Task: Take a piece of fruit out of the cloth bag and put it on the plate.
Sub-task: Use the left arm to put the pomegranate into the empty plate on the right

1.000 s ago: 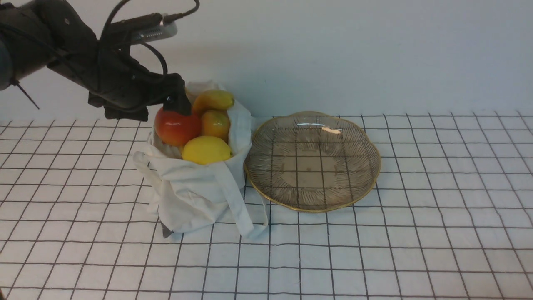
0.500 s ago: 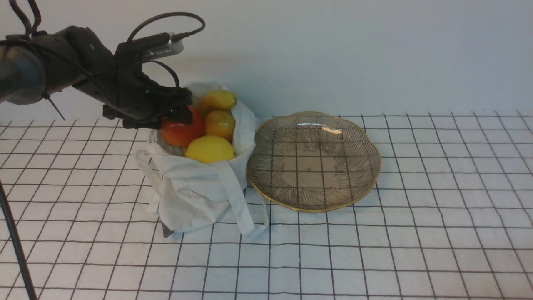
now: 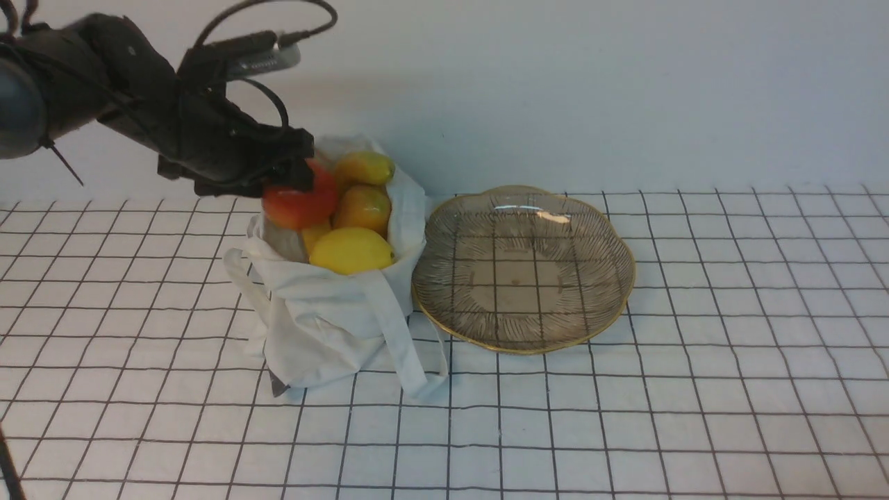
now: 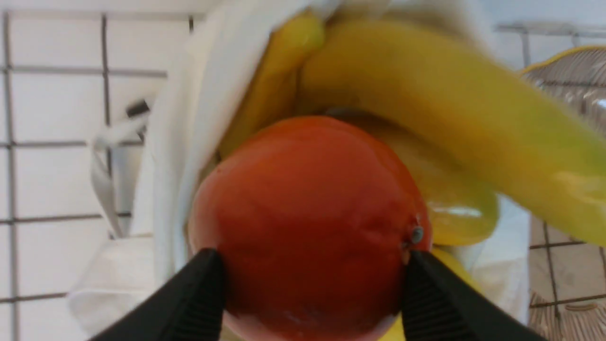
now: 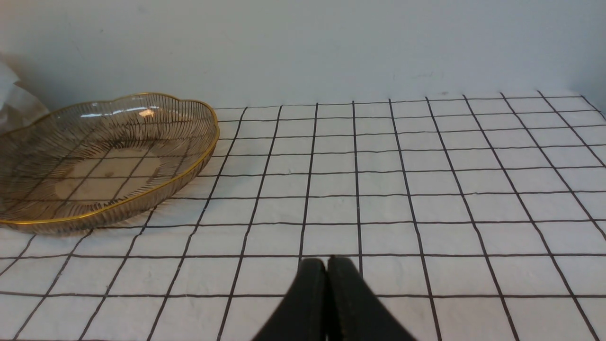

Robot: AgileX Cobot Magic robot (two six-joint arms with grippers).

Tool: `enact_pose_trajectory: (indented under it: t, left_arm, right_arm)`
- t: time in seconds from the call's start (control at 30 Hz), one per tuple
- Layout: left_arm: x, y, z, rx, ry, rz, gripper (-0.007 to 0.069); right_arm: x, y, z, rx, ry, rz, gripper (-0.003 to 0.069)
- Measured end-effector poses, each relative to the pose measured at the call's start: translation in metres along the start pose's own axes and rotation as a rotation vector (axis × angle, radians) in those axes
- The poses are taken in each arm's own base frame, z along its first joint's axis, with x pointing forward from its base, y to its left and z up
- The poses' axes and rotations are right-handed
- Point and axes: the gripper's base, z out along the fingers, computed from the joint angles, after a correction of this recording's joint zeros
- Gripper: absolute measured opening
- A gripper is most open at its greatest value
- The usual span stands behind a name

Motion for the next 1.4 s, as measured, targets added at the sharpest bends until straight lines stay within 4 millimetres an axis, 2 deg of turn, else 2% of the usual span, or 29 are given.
enact_pose_trajectory:
  t: [0.23,0.33,0.4,0.43,0.47,0.5,0.53,0.57,0.6,0.63,0.67,0.7,0.87,1.1,1.2,1.4]
  left_arm:
    - [-0.006,-0.015,-0.045,0.03,-0.036,0.022,0.0426]
    - [-0.004,-0.04,-0.069,0.137,-0.045,0.0,0.0426]
    - [-0.002,-0.06,-0.072,0.209,-0.043,0.015,0.0424]
    - [-0.002,-0.061,-0.072,0.212,-0.041,0.019,0.0424]
    - [0.001,-0.076,-0.071,0.257,-0.036,0.042,0.0423]
    - [0.005,-0.092,-0.067,0.298,-0.022,0.069,0.0423]
    - [0.006,-0.094,-0.066,0.304,-0.021,0.074,0.0423]
    - [0.011,-0.112,-0.058,0.342,-0.012,0.107,0.0423]
    - [0.013,-0.117,-0.056,0.352,-0.006,0.114,0.0423]
    - [0.02,-0.138,-0.041,0.38,-0.004,0.142,0.0422]
    - [0.026,-0.151,-0.03,0.392,0.002,0.154,0.0422]
    - [0.027,-0.153,-0.028,0.394,0.001,0.155,0.0422]
    - [0.045,-0.19,0.023,0.386,-0.078,0.164,0.0412]
    - [0.052,-0.197,0.059,0.348,-0.156,0.121,0.0402]
    - [0.053,-0.195,0.068,0.335,-0.169,0.107,0.0428]
    - [0.056,-0.193,0.077,0.322,-0.167,0.11,0.0599]
  right_arm:
    - [0.0,0.0,0.0,0.0,0.0,0.0,-0.0015]
    - [0.0,0.0,0.0,0.0,0.0,0.0,-0.0015]
    - [0.0,0.0,0.0,0.0,0.0,0.0,-0.0015]
    - [0.0,0.0,0.0,0.0,0.0,0.0,-0.0015]
    - [0.0,0.0,0.0,0.0,0.0,0.0,-0.0015]
    - [0.0,0.0,0.0,0.0,0.0,0.0,-0.0015]
    - [0.0,0.0,0.0,0.0,0.0,0.0,-0.0015]
    - [0.0,0.0,0.0,0.0,0.0,0.0,-0.0015]
    - [0.0,0.0,0.0,0.0,0.0,0.0,-0.0015]
    - [0.0,0.0,0.0,0.0,0.0,0.0,-0.0015]
    - [0.0,0.0,0.0,0.0,0.0,0.0,-0.0015]
    - [0.0,0.0,0.0,0.0,0.0,0.0,-0.0015]
    - [0.0,0.0,0.0,0.0,0.0,0.0,-0.0015]
    - [0.0,0.0,0.0,0.0,0.0,0.0,-0.0015]
    - [0.0,0.0,0.0,0.0,0.0,0.0,-0.0015]
    - [0.0,0.0,0.0,0.0,0.0,0.0,-0.0015]
